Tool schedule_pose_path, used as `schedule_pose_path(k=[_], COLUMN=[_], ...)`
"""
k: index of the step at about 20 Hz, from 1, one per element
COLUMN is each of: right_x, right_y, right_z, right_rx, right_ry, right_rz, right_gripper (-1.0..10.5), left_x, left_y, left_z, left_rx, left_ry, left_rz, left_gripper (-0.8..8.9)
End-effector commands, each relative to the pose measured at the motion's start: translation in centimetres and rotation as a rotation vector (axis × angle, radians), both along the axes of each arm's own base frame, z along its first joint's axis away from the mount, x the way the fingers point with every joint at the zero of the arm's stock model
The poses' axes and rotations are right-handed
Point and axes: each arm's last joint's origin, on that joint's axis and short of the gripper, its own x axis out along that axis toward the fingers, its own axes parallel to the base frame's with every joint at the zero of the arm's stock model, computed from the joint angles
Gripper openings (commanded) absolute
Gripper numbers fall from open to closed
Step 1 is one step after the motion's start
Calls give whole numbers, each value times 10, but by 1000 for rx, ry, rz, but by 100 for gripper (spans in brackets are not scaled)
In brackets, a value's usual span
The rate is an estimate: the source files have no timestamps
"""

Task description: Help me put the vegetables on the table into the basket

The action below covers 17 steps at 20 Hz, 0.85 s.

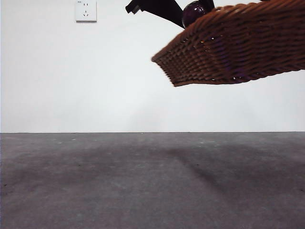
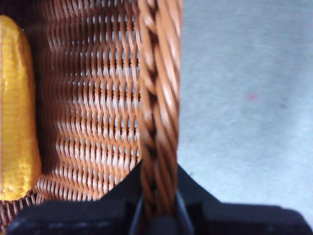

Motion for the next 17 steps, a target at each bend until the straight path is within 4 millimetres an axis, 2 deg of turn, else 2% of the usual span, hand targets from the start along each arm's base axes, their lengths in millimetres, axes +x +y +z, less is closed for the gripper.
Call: schedule_pose_path(k=[1, 3, 4, 9, 12, 16, 17], right_x=[-3, -5, -5, -5, -4, 6, 11], right_y=[11, 19, 22, 22, 19, 13, 12], right_z=[1, 1, 1, 1, 0, -2, -5], right_rx=[19, 25, 26, -8, -80, -73, -73], right_ry=[-13, -9, -8, -13, -39, -73, -70], right_rz=[42, 40, 36, 16, -13, -43, -51], right_gripper=[-16, -16, -16, -16, -16, -16, -16], left_x=[1, 0, 0, 1, -1, -23, -32], left_y=[-2, -1, -1, 0, 11, 37, 47], left_z=[-4, -4, -5, -5, 1, 22, 30], left_rx=[-18, -12, -7, -3, 19, 92, 109], left_ry=[49, 61, 66, 68, 47, -5, -20], left_rz=[23, 33, 35, 36, 21, -55, -60], left_gripper=[129, 463, 503, 503, 502, 500, 467])
